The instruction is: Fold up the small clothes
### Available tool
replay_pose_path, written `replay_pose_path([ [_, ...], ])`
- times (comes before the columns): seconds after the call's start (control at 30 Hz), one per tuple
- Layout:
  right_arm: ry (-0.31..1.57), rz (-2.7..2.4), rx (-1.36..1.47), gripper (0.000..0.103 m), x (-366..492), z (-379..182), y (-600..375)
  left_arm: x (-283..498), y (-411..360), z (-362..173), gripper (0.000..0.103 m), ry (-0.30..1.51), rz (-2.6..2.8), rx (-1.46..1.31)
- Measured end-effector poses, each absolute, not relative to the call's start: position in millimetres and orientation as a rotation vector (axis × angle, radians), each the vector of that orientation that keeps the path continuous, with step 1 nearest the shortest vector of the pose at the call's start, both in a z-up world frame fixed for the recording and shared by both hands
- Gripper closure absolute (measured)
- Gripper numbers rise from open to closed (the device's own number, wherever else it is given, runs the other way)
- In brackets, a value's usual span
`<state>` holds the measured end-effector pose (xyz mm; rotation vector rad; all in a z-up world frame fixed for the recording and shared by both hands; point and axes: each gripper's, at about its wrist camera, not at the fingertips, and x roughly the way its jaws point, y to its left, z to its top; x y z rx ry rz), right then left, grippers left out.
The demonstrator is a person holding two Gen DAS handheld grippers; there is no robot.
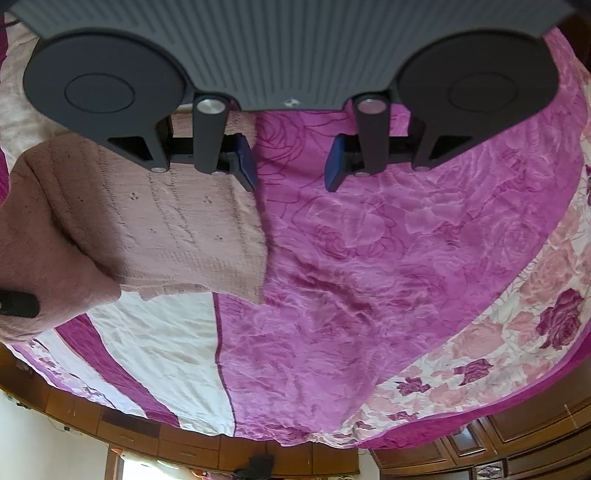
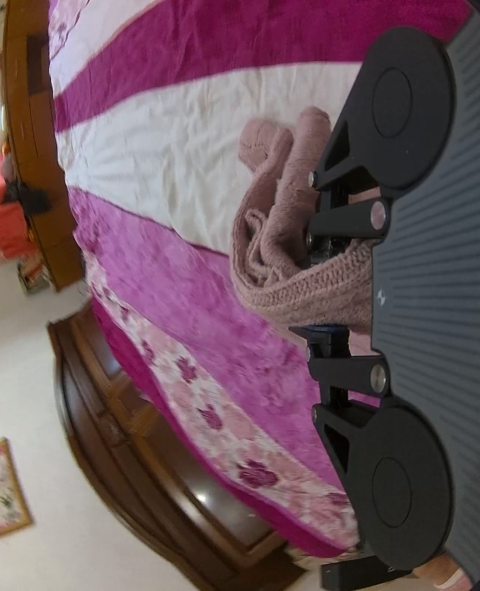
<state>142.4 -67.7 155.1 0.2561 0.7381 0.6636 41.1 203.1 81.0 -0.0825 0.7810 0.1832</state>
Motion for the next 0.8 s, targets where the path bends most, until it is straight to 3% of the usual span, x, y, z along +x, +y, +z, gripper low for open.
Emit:
replay_pose_path([
  [0.47,0.860,0.714,0.008,0.073,138,89,51,29,235,75,0.061,0.777,0.215,-0.120],
  [0.6,0.847,0.724,0.069,0.050,132,83,53,29,241,75,0.061,0.772,0.217,-0.129],
  [0.8,0.836,0.739,0.181,0.042,117,96,41,36,241,85,0.061,0.744,0.190,-0.131],
])
